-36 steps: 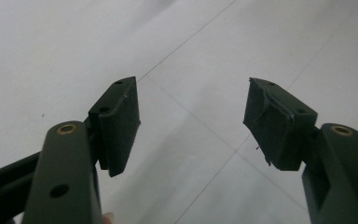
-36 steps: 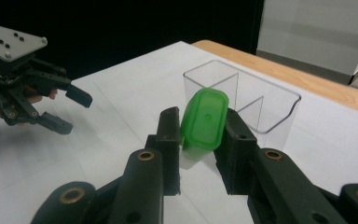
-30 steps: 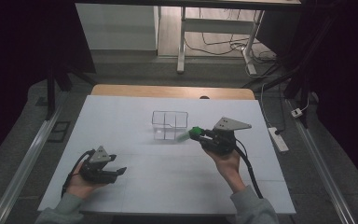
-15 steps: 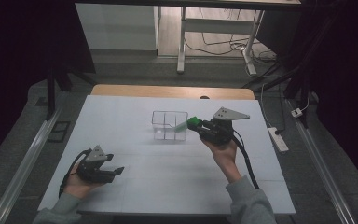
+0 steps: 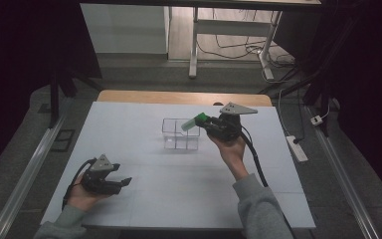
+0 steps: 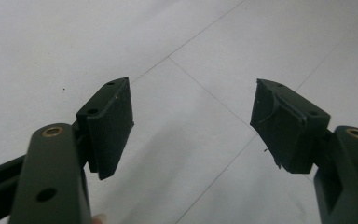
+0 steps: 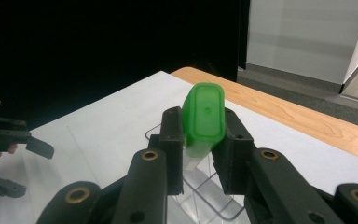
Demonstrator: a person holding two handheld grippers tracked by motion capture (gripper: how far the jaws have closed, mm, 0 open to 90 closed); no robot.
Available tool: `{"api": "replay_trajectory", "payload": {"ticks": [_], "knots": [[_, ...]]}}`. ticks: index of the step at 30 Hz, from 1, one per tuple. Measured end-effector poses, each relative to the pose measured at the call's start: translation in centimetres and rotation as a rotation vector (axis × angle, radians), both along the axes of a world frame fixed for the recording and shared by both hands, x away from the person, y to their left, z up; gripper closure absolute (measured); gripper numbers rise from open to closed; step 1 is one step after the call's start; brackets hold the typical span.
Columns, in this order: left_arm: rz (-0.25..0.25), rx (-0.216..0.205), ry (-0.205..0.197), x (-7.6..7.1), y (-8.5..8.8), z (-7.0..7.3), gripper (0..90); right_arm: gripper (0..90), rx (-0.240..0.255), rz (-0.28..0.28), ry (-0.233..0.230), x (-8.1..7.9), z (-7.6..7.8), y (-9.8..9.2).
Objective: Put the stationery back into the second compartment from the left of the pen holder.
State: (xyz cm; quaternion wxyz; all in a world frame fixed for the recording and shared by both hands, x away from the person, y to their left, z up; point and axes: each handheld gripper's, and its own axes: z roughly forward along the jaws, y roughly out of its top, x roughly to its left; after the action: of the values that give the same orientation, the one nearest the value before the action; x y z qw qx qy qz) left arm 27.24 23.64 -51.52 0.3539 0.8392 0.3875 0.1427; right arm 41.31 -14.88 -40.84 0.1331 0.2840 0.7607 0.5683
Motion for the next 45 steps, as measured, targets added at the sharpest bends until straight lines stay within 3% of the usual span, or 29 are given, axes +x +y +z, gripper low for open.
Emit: {"api": "replay_trajectory", "payload": {"ticks": [6,11,14,17,20,23,34,45], "knots": [[0.003,-0.002,0.0,0.0,0.1,0.0,28.6,74.3,-0.015,-0.007,0.013,0.9,-0.5,0.7],[0.0,-0.001,0.001,0.1,0.0,0.0,28.6,74.1,-0.047,-0.017,0.044,1.9,-1.6,1.2],[0.0,-0.002,0.002,0.1,0.0,-0.1,28.6,73.1,-0.042,-0.031,0.063,2.4,-2.4,1.3],[0.001,-0.002,0.004,0.2,0.0,-0.1,28.6,60.9,-0.037,-0.024,0.092,2.6,-3.0,1.4],[0.0,0.0,0.006,0.2,0.1,-0.2,28.6,56.7,-0.049,-0.033,0.094,2.6,-3.0,1.3],[0.0,-0.001,0.005,0.2,0.0,-0.2,28.6,52.3,-0.057,-0.034,0.093,2.3,-2.8,1.2],[0.001,-0.001,0.002,0.1,0.1,-0.1,28.6,51.5,-0.123,-0.001,0.065,0.4,-2.2,0.6],[-0.001,0.001,0.001,0.1,-0.1,-0.1,28.6,51.5,-0.167,-0.031,0.077,-2.0,-3.6,-3.1]]}}
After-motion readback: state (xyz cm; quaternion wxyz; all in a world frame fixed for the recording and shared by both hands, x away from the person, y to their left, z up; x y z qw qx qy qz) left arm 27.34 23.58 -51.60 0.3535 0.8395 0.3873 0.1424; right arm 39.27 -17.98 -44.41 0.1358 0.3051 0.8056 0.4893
